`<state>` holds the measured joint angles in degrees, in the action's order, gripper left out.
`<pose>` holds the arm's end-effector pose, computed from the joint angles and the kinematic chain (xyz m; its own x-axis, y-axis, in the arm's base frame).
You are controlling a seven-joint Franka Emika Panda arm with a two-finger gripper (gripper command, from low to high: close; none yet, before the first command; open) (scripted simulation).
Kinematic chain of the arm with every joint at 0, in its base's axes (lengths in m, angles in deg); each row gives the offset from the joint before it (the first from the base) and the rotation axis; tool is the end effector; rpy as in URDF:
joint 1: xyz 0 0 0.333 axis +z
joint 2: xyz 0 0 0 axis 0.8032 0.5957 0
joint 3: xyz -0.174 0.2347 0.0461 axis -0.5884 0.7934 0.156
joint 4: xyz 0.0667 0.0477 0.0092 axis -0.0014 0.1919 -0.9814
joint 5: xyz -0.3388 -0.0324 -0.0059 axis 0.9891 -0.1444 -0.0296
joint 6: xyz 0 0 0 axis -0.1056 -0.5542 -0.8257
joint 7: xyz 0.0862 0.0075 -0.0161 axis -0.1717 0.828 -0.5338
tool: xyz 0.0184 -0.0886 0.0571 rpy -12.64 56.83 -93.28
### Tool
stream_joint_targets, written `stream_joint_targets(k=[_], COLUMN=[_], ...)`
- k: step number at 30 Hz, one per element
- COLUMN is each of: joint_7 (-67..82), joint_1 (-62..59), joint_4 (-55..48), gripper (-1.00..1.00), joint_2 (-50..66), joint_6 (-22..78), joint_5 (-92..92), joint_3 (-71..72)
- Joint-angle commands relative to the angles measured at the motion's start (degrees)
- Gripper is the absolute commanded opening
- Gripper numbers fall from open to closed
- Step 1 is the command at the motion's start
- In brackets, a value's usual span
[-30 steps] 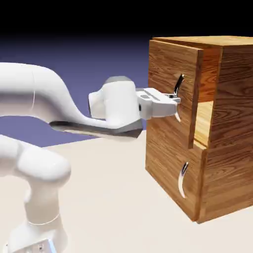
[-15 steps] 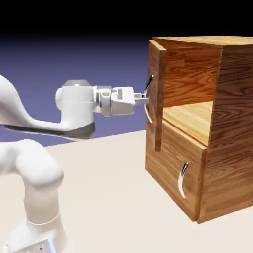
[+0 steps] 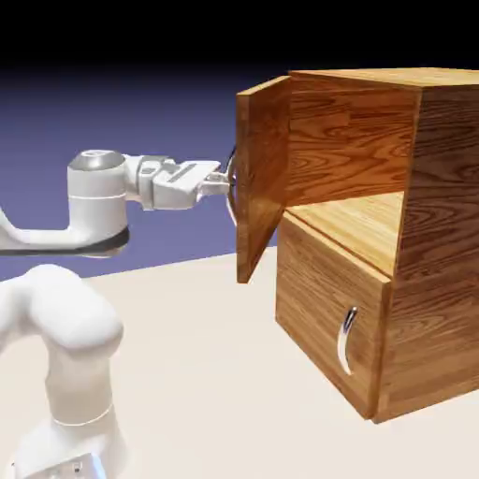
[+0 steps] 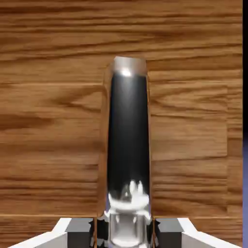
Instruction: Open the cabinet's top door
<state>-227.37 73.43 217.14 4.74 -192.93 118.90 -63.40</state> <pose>0.1748 0.0936 0.5116 -0.4369 -0.5557 0.7073 -0.4368 -0.5563 -0.7069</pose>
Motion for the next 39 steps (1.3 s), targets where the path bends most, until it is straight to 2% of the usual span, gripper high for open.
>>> stream_joint_targets(k=[1,10,20,26,32,39], joint_7=[0.09,-1.15,-3.20,-3.52,-11.64,-10.39], joint_1=[0.37,-1.60,-17.31,-29.25,-26.83,-41.36], joint_4=[-0.54,-10.24,-29.87,-42.04,-45.63,-56.67], gripper=[-1.00,-1.00,-1.00,-1.00,-1.00,-1.00], joint_2=[0.43,8.48,18.87,22.05,34.49,33.51], joint_6=[1.95,19.52,39.14,49.03,57.56,64.12], joint_5=[-2.27,-20.09,-33.77,-38.26,-34.12,-37.78], joint_3=[2.09,20.77,40.75,50.70,52.35,63.35])
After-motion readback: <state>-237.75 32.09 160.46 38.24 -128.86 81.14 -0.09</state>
